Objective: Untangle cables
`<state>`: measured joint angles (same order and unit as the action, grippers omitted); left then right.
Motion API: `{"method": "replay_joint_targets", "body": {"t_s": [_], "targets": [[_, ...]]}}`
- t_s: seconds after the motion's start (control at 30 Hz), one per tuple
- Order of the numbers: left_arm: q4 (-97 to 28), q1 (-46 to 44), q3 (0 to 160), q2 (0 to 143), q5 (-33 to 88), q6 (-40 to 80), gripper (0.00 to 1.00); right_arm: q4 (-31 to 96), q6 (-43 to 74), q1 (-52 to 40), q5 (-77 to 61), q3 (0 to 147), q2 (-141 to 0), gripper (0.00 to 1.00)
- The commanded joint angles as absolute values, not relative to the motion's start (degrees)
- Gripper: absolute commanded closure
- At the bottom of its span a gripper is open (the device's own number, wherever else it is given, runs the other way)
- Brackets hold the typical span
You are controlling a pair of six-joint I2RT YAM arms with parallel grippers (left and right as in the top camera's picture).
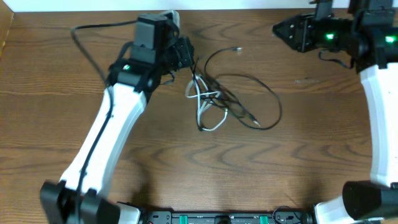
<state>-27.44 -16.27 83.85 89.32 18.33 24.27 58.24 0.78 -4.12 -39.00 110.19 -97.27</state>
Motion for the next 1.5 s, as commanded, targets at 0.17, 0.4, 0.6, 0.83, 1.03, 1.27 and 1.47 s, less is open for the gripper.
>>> {"method": "replay_joint_targets", "body": {"t_s": [0.17, 0.4, 0.6, 0.83, 1.03, 1.27, 1.47], "targets": [[-28.7, -16.1, 84.6, 86.8, 19.0, 23.8, 0.92, 59.8, -14.0, -10.8, -43.0, 109.8, -107.6, 0.46], [-35.3, -15.1, 84.6, 86.8, 17.0, 23.8, 0.93, 60.2, -15.7, -15.4, -43.1, 109.8, -115.8, 0.46], [-40.3, -13.8, 84.6, 86.8, 17.1, 23.9, 0.93, 62.0, -24.9, -19.6, -45.1, 109.8, -121.6, 0.44], [-40.3, -13.8, 84.6, 86.8, 17.1, 24.3, 0.93, 68.7, -44.5, -22.8, -47.6, 109.8, -125.2, 0.44], [-40.5, -13.8, 84.6, 86.8, 17.1, 24.3, 0.92, 69.2, -52.9, -25.6, -47.6, 109.8, -130.9, 0.48], [-40.7, -13.8, 84.6, 86.8, 17.1, 24.3, 0.93, 65.5, -54.1, -28.1, -47.6, 109.8, -135.0, 0.48], [-41.1, -13.8, 84.6, 86.8, 17.1, 24.3, 0.92, 62.3, -53.6, -28.6, -47.5, 109.8, -135.0, 0.47]]}}
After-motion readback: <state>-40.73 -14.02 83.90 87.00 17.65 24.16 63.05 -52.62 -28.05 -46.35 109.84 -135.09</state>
